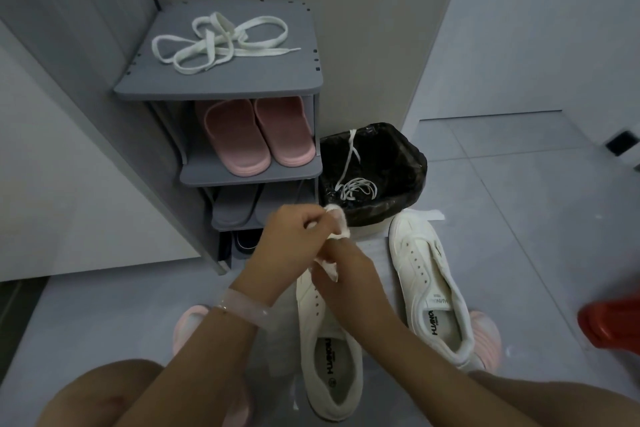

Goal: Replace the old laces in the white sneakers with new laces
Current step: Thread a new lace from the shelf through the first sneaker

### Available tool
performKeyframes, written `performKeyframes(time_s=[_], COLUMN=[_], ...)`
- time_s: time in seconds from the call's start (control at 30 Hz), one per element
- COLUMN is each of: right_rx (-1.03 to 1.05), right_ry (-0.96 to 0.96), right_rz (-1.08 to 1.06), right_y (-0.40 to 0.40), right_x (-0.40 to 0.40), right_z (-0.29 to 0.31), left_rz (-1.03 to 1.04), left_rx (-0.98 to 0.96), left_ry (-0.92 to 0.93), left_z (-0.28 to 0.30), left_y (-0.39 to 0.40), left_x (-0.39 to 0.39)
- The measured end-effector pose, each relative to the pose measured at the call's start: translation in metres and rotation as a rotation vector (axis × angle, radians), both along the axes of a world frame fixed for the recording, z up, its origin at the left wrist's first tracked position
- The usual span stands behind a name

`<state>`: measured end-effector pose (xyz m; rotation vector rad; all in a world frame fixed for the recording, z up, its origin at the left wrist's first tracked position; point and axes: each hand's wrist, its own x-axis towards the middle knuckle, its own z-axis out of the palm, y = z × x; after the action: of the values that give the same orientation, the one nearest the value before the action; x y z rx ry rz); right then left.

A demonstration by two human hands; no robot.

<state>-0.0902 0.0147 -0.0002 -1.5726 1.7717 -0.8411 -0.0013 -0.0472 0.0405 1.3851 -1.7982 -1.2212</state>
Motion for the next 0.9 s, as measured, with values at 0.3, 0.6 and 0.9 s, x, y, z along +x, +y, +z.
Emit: performKeyframes(time_s=[0.3,0.6,0.9], right_rx=[0.296,-0.169,-0.178], right_ry=[-0.937,-1.076,-1.295], right_rz=[-0.046,-0.304,-0.404], right_y=[-0.014,-0.027,-0.035], right_x=[-0.019,-0.080,-0.082], right_z=[0.034,0.073,0.069], left_rz=[0.037,-0.095,-0.366], left_rx=[0.250,-0.004,0.182], left_ry=[0.126,-0.761,0.086], left_z=[0.007,-0.020,-0.011], left_y=[-0.018,-0.032,0.004], left_x=[0.020,0.057,-0.007])
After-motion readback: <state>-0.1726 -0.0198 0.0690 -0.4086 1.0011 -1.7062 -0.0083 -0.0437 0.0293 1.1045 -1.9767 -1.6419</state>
